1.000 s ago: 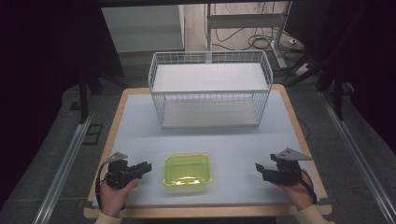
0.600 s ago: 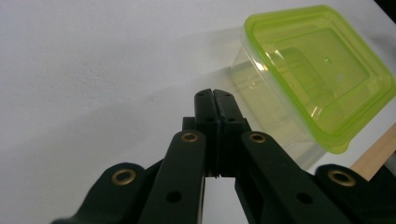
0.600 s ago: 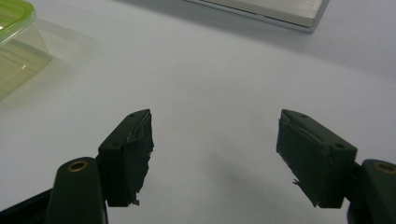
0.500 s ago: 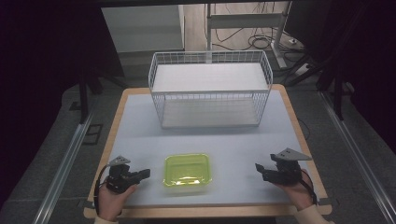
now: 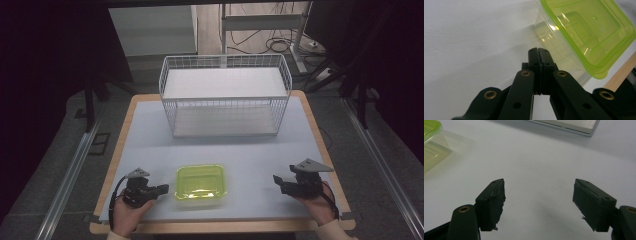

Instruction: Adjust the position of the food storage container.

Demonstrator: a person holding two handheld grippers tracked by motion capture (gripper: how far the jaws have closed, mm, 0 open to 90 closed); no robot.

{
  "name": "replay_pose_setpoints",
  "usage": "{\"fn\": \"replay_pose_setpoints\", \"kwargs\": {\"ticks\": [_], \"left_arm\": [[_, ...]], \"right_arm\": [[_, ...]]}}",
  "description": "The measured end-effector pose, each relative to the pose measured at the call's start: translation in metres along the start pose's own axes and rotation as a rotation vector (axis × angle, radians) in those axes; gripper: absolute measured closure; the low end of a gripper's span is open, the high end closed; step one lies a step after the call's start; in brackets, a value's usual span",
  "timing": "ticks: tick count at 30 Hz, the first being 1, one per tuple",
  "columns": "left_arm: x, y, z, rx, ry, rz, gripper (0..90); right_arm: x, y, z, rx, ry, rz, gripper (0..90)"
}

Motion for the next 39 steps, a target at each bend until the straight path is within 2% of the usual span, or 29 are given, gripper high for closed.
{"fn": "replay_pose_setpoints", "kwargs": {"ticks": [9,39], "left_arm": [[-0.004,0.01,0.011,0.013,0.029,-0.017,90.0],[-0.02,0.048,0.03,0.04,0.058,-0.078,90.0]], "right_arm": [[0.0,-0.001,0.0,0.0,-0.001,0.001,26.1],[0.0,0.0,-0.002,0.0,-0.009,-0.004,26.0]]}}
Point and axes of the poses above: each handheld gripper's, and its own axes: y roughly forward along the jaws, x roughly out of its underside, z roughly to its right, the point moved 6 cm from there along y, roughly forward along the jaws, and after that the axes turned 4 degrees about x, right-handed, at the moved point
